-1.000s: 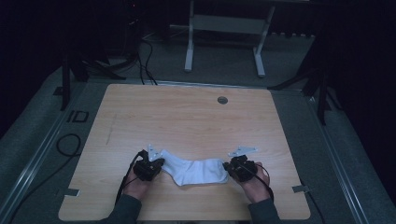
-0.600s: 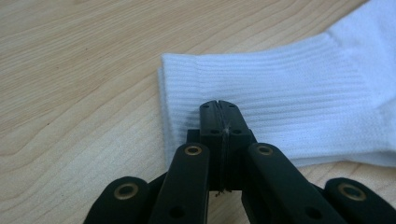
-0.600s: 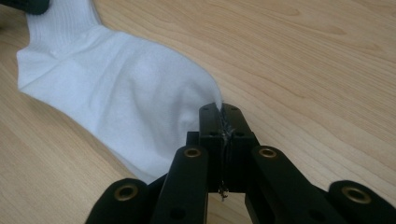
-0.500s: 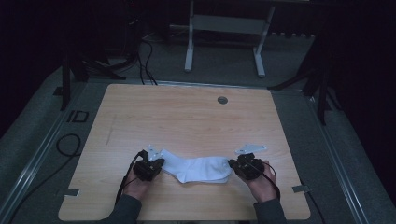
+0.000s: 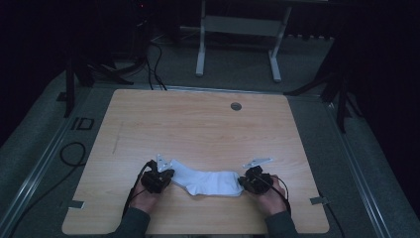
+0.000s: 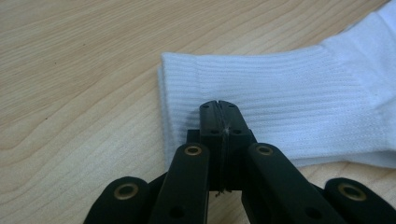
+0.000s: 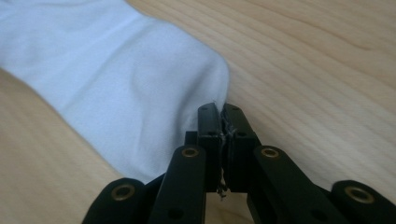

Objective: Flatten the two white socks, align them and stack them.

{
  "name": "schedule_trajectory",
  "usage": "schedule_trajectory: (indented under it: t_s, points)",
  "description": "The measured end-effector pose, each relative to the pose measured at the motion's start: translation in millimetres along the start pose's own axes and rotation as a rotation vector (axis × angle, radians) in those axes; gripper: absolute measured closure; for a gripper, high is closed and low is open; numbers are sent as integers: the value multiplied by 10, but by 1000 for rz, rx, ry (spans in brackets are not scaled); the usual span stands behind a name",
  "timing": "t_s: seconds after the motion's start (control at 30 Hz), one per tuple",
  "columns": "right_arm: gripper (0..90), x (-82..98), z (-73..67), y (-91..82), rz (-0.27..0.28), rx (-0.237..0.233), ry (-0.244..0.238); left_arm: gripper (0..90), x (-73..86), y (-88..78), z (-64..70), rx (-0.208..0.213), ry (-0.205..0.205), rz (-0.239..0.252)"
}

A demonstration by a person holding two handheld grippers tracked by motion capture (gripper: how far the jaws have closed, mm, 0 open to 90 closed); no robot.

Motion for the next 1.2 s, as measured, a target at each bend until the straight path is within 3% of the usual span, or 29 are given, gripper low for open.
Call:
schedule_trajectory:
  t_s: [0.3,0.43,0.47,0.7,0.8,1.2]
  points:
    - [835,-73,141,12,10,103,-12,895,16,-44,72,15,17,-7]
    - [780,-78,140,7,20,105,-10,895,19,-52,79,20,10,-10]
    - [686,-95,124,-51,67,65,11,894,19,-53,81,21,8,-9]
    - [568,-117,186,-218,166,89,39,883,4,-63,112,32,7,-7]
    - [552,-103,209,-235,203,85,52,846,-5,-67,128,27,11,5]
    - [544,-45,270,-224,214,98,68,838,-47,-116,156,25,27,45]
Point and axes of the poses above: each handheld gripper's, and its own axes: y roughly forward along the jaws, x roughly out of its underside, z roughly to its right, the point moved 5 cm from there along y, roughly forward along the jaws, and after that the axes turned 12 degrees about -x, right-handed, at the moved point
